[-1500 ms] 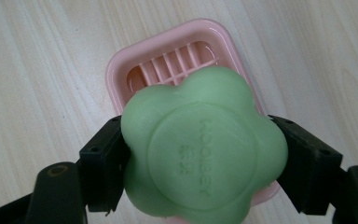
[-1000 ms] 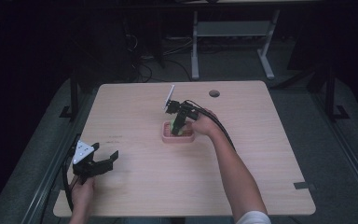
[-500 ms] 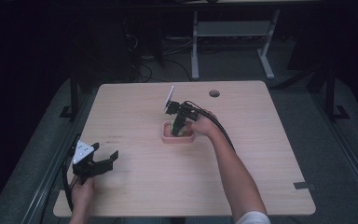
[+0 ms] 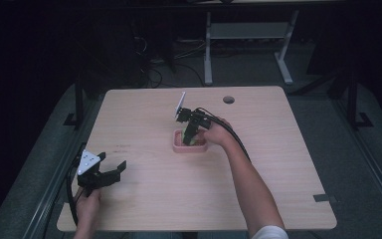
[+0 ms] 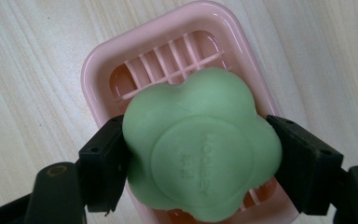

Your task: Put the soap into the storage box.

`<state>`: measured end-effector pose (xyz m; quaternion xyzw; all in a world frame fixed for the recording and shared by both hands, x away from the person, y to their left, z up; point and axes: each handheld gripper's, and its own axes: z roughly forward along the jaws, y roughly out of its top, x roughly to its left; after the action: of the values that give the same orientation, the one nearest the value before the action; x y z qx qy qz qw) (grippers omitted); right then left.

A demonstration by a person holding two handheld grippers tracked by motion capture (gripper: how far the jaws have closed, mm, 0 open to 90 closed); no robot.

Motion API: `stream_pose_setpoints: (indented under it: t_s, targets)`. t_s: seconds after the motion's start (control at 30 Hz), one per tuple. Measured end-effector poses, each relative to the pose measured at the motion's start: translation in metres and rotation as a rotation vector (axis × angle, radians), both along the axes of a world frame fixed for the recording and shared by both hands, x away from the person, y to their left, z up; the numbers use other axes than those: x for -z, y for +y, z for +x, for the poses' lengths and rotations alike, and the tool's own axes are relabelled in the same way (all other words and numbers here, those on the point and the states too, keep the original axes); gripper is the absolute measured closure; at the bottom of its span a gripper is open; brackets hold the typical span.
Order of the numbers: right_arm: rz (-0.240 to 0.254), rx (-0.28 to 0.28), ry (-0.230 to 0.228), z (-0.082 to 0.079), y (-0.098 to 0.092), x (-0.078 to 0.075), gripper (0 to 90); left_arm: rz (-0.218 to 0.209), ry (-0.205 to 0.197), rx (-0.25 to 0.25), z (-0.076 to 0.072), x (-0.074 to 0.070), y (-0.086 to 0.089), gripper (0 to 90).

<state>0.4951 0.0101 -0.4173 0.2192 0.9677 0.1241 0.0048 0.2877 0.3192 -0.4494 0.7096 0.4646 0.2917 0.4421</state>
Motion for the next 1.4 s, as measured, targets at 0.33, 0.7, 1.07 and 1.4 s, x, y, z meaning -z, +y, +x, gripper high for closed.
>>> stream_pose_setpoints:
  t_s: [0.33,0.7,1.07,1.4]
  targets:
    - [0.028,0.004,-0.009,-0.001,-0.002,-0.004,24.9,-0.007,-0.003,-0.002,0.000,0.000,0.000,14.2]
    - [0.082,0.024,-0.007,-0.005,-0.011,-0.017,25.1,-0.002,0.001,0.002,0.000,0.000,-0.002,14.2]
    - [0.109,0.055,-0.015,-0.007,-0.023,-0.020,24.9,0.001,0.000,0.005,0.000,0.000,-0.002,14.2]
    - [0.112,0.066,-0.012,-0.011,-0.035,-0.025,24.2,0.003,-0.002,0.011,-0.001,-0.001,-0.002,14.2]
